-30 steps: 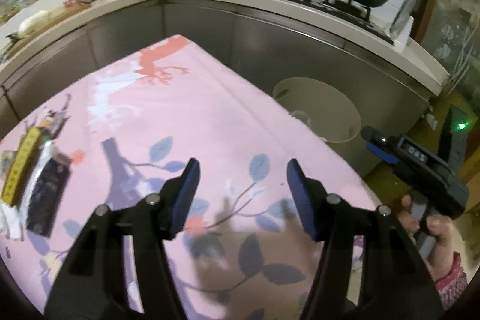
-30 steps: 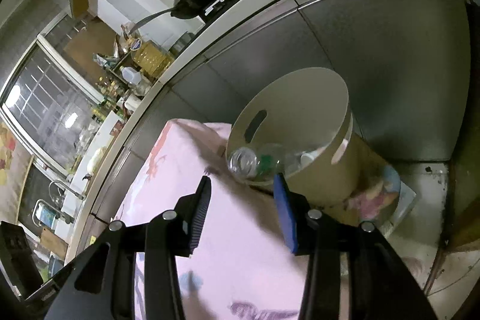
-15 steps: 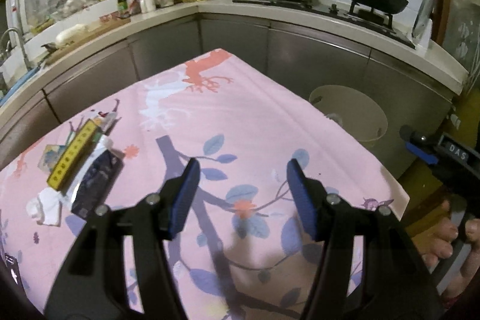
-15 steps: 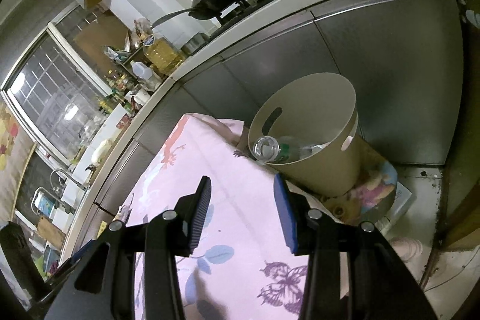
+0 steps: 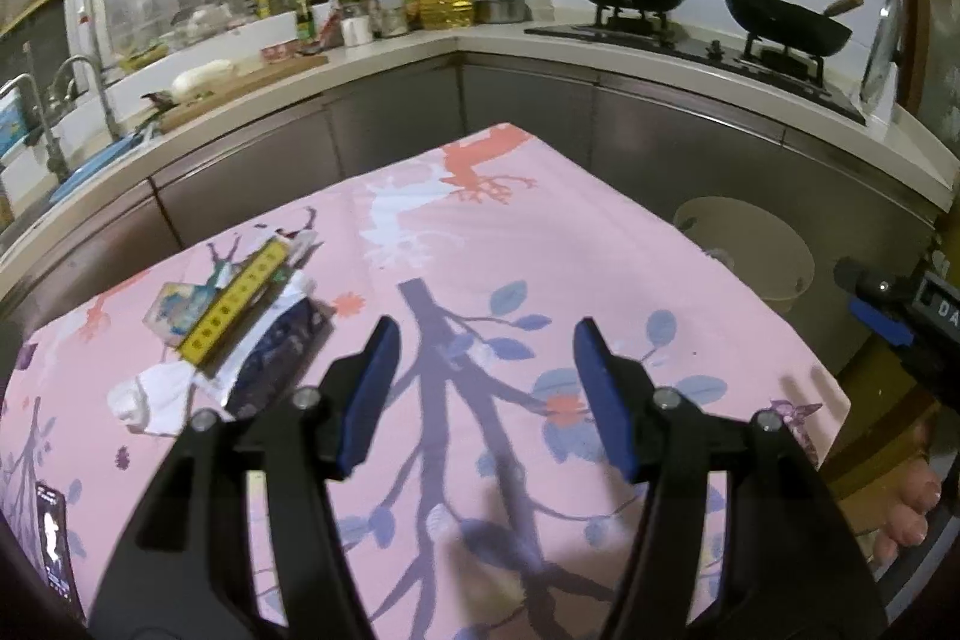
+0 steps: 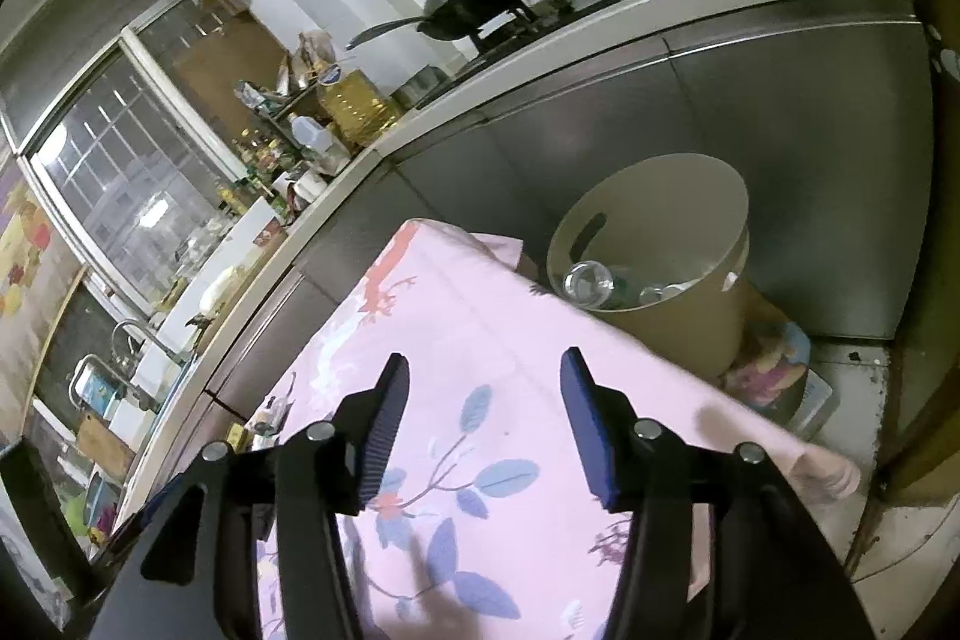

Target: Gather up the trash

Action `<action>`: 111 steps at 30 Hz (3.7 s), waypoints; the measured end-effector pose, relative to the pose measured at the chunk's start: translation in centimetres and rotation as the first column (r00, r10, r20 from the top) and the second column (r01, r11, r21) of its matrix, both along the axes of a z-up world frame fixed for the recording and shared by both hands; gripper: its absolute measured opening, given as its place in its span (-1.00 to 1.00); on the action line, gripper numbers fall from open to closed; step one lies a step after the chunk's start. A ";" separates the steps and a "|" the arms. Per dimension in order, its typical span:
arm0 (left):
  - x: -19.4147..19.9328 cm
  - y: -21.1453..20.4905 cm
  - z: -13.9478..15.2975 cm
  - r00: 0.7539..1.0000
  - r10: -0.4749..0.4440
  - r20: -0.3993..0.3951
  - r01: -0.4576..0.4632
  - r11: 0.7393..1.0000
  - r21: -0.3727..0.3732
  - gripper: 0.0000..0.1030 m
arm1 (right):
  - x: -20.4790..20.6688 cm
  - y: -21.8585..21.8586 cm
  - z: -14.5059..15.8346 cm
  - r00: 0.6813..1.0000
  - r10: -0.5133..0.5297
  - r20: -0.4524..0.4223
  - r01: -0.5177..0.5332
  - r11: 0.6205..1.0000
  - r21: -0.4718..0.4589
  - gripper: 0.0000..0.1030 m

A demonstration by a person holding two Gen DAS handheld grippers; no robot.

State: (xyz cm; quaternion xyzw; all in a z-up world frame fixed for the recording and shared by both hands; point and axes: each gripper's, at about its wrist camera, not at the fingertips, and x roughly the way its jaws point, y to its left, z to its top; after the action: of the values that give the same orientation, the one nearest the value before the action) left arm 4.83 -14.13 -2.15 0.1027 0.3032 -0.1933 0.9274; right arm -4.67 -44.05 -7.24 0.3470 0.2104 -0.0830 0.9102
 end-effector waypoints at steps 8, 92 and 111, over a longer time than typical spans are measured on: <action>-0.4 2.8 0.4 0.998 0.055 0.041 -0.055 0.999 -0.001 0.12 | 0.3 2.2 0.8 1.000 0.028 -0.004 -0.028 1.000 -0.010 0.04; -3.0 9.7 -0.7 0.975 0.216 0.050 -0.219 0.972 0.087 0.61 | 0.8 10.5 0.6 0.977 0.204 -0.054 -0.207 0.976 -0.061 0.21; -2.9 10.7 -0.2 0.958 0.280 0.059 -0.284 0.955 0.088 0.88 | 1.0 11.2 0.7 0.975 0.215 -0.061 -0.219 0.973 -0.068 0.21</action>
State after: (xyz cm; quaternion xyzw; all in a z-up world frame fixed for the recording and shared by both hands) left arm 1.93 -3.47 -2.36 0.1073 0.3022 -0.0419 0.9463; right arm -3.64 -32.83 -6.55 0.2855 0.2679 0.0000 0.9202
